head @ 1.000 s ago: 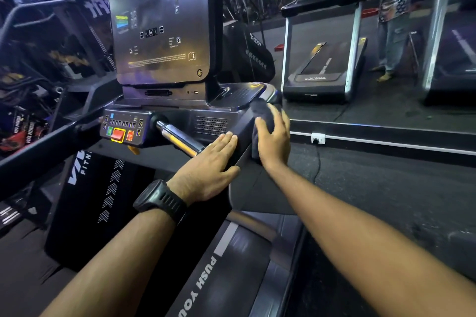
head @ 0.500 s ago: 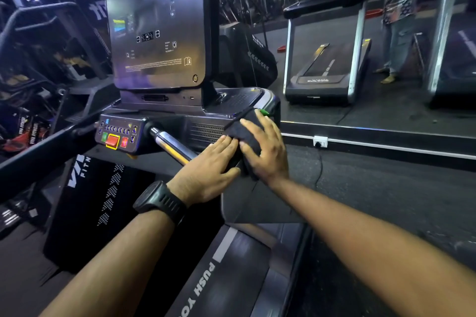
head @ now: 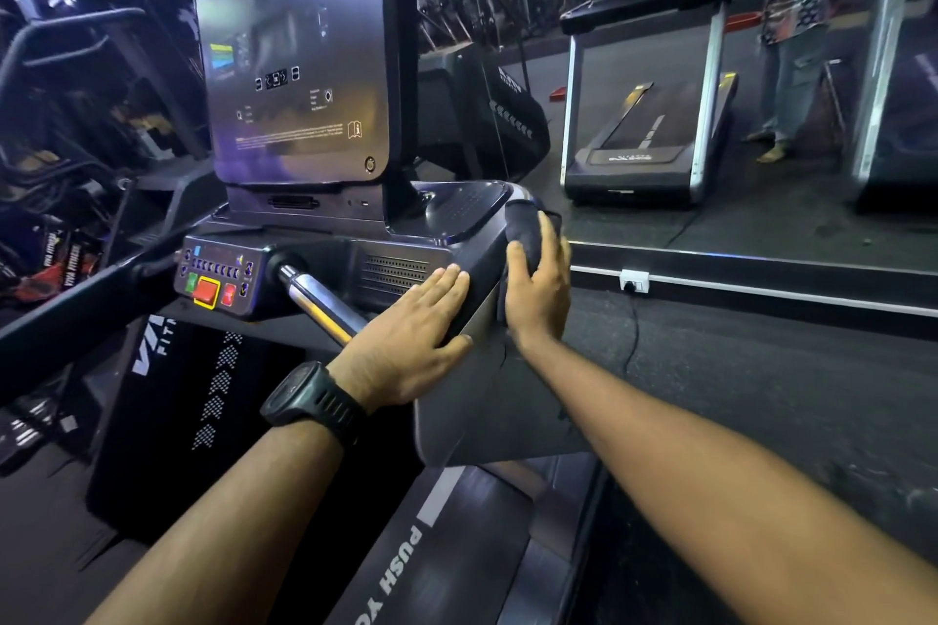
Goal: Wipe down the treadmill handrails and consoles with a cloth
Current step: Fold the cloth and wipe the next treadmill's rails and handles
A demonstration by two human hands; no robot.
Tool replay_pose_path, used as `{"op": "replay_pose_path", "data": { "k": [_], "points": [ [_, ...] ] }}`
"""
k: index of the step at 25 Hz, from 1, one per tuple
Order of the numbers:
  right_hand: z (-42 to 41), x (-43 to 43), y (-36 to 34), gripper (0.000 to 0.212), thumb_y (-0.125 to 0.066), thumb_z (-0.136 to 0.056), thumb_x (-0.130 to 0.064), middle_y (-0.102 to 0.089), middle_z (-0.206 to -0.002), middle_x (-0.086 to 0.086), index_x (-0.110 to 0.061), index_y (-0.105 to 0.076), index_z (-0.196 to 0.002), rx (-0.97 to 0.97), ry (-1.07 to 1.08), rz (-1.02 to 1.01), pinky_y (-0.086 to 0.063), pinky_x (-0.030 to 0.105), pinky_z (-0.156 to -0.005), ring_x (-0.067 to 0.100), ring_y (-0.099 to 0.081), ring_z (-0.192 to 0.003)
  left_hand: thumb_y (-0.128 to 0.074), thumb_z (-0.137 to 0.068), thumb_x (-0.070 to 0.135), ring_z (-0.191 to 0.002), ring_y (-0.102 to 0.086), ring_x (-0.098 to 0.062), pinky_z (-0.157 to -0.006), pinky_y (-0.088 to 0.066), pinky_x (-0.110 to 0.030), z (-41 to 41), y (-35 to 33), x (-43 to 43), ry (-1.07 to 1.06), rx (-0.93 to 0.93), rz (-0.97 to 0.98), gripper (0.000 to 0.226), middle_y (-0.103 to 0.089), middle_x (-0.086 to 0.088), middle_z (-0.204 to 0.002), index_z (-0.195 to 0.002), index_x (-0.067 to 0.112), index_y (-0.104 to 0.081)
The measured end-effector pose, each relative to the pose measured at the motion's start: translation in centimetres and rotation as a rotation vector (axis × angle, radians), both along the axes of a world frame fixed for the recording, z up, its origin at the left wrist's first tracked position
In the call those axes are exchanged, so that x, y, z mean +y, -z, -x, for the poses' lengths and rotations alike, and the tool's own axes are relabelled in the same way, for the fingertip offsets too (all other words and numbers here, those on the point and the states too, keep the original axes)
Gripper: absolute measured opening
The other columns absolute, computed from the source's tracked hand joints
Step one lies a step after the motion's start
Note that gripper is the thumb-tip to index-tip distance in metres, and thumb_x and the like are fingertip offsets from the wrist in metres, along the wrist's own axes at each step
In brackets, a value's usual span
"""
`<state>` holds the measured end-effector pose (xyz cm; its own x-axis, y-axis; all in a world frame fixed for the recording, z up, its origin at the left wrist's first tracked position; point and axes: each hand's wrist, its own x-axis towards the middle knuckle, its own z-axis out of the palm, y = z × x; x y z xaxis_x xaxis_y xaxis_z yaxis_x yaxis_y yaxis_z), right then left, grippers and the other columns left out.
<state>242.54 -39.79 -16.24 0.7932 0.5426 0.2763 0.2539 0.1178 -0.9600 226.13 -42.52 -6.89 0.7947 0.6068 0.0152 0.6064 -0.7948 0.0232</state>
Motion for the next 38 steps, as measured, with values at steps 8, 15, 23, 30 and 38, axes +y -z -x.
{"op": "replay_pose_path", "data": {
  "k": [8, 15, 23, 30, 38],
  "points": [
    [-1.1, 1.1, 0.3, 0.058, -0.050, -0.093, -0.043, -0.032, -0.161, 0.008, -0.027, -0.045, -0.149, 0.025, -0.024, -0.051, -0.038, 0.046, -0.113, 0.024, -0.034, -0.146, -0.044, -0.102, 0.034, -0.151, 0.009, -0.008, -0.116, 0.009, -0.018, -2.0, 0.1, 1.3, -0.024, 0.004, -0.004, 0.073, 0.004, -0.001, -0.166, -0.157, 0.013, -0.003],
    [-3.5, 2.3, 0.4, 0.060, -0.047, -0.091, -0.048, -0.032, -0.161, 0.005, -0.029, -0.047, -0.148, -0.047, -0.059, -0.077, -0.039, 0.044, -0.112, 0.023, -0.034, -0.145, -0.042, -0.101, 0.037, -0.151, 0.010, -0.008, -0.115, 0.011, -0.017, -3.9, 0.1, 2.3, -0.021, 0.011, -0.017, 0.074, 0.005, -0.001, -0.165, -0.158, 0.014, -0.001],
    [-7.4, 4.8, -0.6, 0.054, -0.052, -0.092, -0.044, -0.051, -0.147, -0.001, -0.034, -0.048, -0.145, -0.014, -0.143, -0.039, -0.042, 0.030, -0.098, 0.020, -0.050, -0.131, -0.044, -0.101, 0.033, -0.151, 0.010, -0.009, -0.118, 0.010, -0.019, -5.3, 0.2, 3.5, 0.004, 0.014, -0.025, 0.073, 0.005, -0.002, -0.166, -0.158, 0.014, -0.001],
    [-5.4, 3.0, 0.8, 0.052, -0.044, -0.098, -0.056, -0.063, -0.132, 0.009, -0.038, -0.042, -0.147, 0.410, -0.159, 0.168, -0.040, 0.037, -0.091, 0.032, -0.058, -0.120, -0.038, -0.102, 0.035, -0.152, 0.009, -0.016, -0.118, 0.010, -0.022, -6.1, 0.3, 3.5, 0.031, 0.036, -0.097, 0.071, 0.005, -0.009, -0.165, -0.157, 0.008, -0.002],
    [0.4, -3.9, 0.2, 0.045, -0.048, -0.101, -0.049, -0.062, -0.138, 0.002, -0.031, -0.055, -0.142, 0.241, -0.089, -0.011, -0.040, 0.032, -0.104, 0.023, -0.056, -0.127, -0.041, -0.104, 0.035, -0.146, -0.026, -0.027, -0.113, 0.002, -0.012, -4.9, -0.2, 0.9, 0.118, -0.172, 0.010, 0.048, -0.038, -0.019, -0.153, -0.138, 0.003, -0.048]
  ]
}}
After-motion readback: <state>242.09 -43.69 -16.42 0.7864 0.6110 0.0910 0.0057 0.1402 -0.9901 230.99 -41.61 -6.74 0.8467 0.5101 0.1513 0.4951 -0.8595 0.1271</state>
